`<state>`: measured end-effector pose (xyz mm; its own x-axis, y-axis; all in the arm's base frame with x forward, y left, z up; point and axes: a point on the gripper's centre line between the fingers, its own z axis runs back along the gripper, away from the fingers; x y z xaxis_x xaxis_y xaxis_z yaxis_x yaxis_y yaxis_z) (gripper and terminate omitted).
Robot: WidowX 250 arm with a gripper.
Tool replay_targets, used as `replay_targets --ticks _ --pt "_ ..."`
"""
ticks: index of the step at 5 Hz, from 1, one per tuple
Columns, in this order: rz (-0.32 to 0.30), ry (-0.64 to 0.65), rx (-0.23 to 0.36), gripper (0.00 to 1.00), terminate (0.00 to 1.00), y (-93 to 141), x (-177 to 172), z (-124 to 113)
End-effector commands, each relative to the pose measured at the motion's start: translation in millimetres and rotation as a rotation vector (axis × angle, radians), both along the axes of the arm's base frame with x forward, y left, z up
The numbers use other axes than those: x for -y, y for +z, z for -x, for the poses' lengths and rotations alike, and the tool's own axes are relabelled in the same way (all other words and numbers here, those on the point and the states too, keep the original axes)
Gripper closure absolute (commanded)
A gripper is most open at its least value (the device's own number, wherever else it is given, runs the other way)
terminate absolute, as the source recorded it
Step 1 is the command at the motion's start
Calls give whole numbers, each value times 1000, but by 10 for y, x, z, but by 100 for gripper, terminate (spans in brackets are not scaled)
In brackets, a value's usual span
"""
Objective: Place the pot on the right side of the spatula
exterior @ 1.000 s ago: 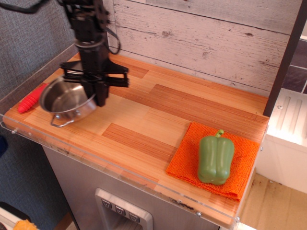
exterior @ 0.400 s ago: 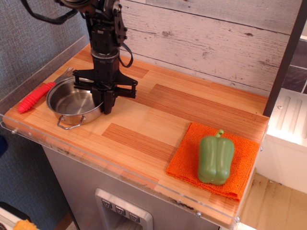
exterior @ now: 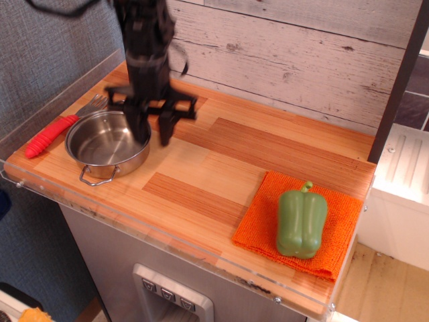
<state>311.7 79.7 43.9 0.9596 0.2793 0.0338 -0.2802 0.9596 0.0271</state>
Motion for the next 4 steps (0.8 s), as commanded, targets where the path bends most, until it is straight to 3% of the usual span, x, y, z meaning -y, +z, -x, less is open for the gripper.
replay_targets --ticks 1,2,3,4 --pt "-19 -297 197 0 0 977 554 30" --pt "20 -317 195 0 0 960 817 71" --pt "20 -317 195 0 0 960 817 71" --pt "20 -317 195 0 100 960 817 71"
